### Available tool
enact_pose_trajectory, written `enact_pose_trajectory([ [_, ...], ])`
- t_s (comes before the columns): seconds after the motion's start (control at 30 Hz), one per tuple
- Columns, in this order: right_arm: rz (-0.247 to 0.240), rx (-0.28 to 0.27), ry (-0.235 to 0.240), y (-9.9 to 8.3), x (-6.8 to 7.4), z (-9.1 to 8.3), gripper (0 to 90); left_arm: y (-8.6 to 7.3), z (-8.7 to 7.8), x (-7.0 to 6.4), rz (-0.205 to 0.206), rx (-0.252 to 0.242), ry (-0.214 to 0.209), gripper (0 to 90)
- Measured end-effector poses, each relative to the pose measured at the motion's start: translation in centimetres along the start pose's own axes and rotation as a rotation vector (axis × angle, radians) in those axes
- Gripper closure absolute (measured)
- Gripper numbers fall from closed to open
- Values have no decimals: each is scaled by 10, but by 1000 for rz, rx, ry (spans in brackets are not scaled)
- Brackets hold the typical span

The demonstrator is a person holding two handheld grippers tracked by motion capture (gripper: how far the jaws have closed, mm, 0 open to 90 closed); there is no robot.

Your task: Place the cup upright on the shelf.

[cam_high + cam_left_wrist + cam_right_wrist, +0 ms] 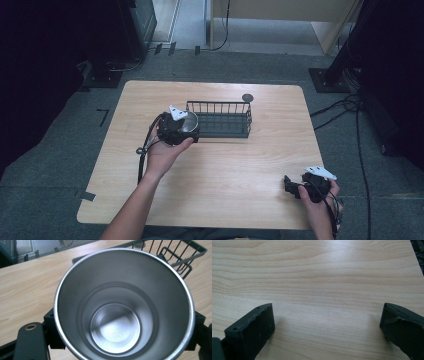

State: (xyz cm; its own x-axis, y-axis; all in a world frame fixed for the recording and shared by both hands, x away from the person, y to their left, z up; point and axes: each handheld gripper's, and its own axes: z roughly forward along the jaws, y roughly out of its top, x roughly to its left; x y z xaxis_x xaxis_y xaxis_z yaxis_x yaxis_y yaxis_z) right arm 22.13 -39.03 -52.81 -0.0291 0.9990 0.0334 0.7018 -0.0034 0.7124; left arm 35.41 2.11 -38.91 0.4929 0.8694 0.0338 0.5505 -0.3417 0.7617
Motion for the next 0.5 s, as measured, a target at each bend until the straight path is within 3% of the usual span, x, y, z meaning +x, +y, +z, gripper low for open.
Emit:
enact_pose_trajectory([
  [0.27,1,0,1,0,0,0,0,17,3,-2,-2,-39,-8,190],
  [0.5,1,0,1,0,0,0,0,33,10,-2,-32,-93,-13,190],
])
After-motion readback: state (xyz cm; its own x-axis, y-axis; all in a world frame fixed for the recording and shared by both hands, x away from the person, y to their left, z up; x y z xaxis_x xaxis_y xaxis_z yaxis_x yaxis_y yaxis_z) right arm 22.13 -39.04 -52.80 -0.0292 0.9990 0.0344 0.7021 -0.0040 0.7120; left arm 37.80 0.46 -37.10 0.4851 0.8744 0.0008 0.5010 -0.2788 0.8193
